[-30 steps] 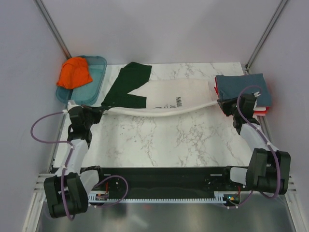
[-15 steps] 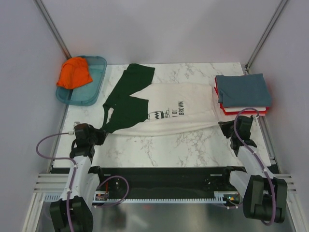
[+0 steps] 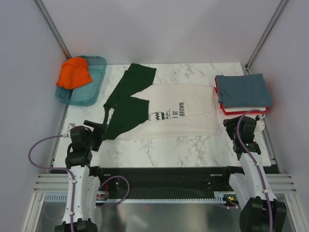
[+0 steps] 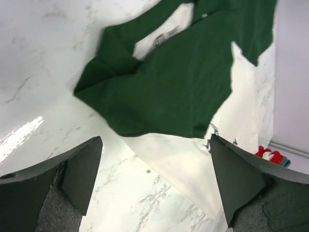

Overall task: Fold and stack the t-shirts
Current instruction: Fold the tshirt

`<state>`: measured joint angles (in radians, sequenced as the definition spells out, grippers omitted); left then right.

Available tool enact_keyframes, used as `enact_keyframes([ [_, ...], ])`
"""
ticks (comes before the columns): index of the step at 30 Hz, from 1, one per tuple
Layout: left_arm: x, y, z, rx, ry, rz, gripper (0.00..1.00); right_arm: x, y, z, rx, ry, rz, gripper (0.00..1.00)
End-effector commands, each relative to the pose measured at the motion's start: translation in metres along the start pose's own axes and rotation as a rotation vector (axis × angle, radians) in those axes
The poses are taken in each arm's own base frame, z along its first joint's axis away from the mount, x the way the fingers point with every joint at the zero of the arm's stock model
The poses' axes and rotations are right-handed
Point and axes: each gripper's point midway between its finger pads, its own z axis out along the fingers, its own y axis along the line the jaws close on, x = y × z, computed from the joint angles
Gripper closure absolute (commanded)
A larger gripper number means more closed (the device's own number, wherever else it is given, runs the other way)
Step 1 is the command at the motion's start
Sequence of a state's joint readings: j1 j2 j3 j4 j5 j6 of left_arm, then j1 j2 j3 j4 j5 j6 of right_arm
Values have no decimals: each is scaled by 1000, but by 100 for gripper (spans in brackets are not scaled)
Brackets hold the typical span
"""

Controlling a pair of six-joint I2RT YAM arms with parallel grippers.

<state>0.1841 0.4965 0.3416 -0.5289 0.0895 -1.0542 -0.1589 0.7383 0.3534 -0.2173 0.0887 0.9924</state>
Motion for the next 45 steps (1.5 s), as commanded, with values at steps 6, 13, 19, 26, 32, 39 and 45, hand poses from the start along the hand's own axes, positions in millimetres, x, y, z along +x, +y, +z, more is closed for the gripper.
enact_keyframes([
  [6, -46, -105, -31, 217, -40, 310, 0, -5, 104, -6, -228, 59, -300, 51],
  [13, -47, -128, 9, 216, 4, 294, 4, 71, 177, 8, -353, 255, -472, 55],
  [19, -23, -130, 26, 228, 79, 330, 5, 168, 230, 14, -459, 439, -579, 63],
  [26, 23, -96, 37, 189, 213, 318, 6, 247, 277, 39, -508, 536, -618, 67],
  [32, 33, -67, 59, 111, 239, 299, 6, 290, 282, 63, -505, 598, -630, 66],
  [39, 32, -38, 74, -7, 222, 314, 6, 324, 282, 84, -496, 646, -629, 64],
  [45, 26, -6, 77, -95, 198, 293, 6, 335, 287, 95, -495, 646, -626, 64],
])
